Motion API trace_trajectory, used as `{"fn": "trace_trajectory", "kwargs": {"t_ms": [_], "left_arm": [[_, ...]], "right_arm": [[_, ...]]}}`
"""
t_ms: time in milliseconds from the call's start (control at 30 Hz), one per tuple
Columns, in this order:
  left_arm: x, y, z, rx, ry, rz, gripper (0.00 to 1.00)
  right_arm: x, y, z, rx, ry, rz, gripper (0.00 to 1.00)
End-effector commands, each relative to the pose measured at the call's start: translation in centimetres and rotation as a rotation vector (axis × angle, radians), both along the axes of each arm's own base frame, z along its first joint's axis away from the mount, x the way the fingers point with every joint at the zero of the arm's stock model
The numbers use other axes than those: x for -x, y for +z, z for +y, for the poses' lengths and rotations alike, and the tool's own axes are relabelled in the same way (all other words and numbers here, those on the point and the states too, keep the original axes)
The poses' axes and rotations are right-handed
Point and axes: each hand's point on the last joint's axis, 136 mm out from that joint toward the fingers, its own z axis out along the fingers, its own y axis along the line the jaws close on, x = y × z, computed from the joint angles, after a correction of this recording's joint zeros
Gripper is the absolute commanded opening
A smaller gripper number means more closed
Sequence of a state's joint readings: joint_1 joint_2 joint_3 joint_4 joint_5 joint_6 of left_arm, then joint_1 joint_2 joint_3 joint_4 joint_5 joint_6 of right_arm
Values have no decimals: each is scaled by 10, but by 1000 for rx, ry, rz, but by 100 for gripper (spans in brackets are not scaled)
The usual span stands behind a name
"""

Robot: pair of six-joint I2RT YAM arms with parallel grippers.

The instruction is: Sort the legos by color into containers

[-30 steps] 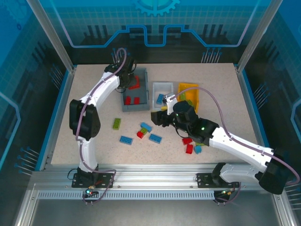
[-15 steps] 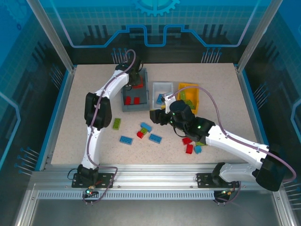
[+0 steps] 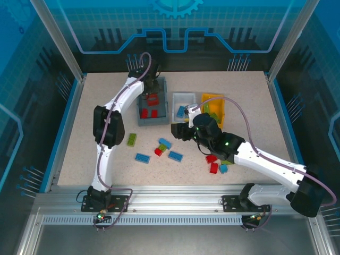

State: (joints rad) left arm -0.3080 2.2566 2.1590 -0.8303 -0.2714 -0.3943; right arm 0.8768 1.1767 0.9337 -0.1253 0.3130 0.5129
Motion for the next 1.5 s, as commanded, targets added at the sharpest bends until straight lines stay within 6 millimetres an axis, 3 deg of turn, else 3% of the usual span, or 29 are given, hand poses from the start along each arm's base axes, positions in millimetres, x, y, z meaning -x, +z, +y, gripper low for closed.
{"fn": "trace_trajectory", "kwargs": {"t_ms": [0,167,233,333,400,533,667,867,933,1067,1200,1467], "left_arm": [[20,91,-14,88,-16,-161,32],[59,141,-28,144,-56,-266,36],[83,156,-35,181,-78,-293,38],[122,168,-42,214,-121,-320,41],[150,165,-47,231,-144,-308,42],[208,145,-45,285,-151,-266,43],[258,108,-37,330,-108,-187,45],[317,51,-17,420,12,-101,47],[331,32,-11,443,49,-74,47],[344,18,-1,455,88,-59,48],[345,25,9,456,110,-101,48],[345,31,11,448,104,-111,48]], "right_arm": [[3,1,-16,-4,-61,5,64],[7,-9,-36,32,-122,42,63],[8,-13,-44,40,-144,56,63],[10,-18,-53,54,-165,76,63],[12,-19,-57,56,-173,89,63],[15,-31,-63,86,-178,133,62],[20,-49,-63,148,-152,199,62],[25,-86,-8,301,125,312,61],[17,-104,2,338,143,347,60],[1,-132,30,400,221,402,63],[-14,-161,58,460,252,442,64],[-39,-201,74,555,239,510,58]]}}
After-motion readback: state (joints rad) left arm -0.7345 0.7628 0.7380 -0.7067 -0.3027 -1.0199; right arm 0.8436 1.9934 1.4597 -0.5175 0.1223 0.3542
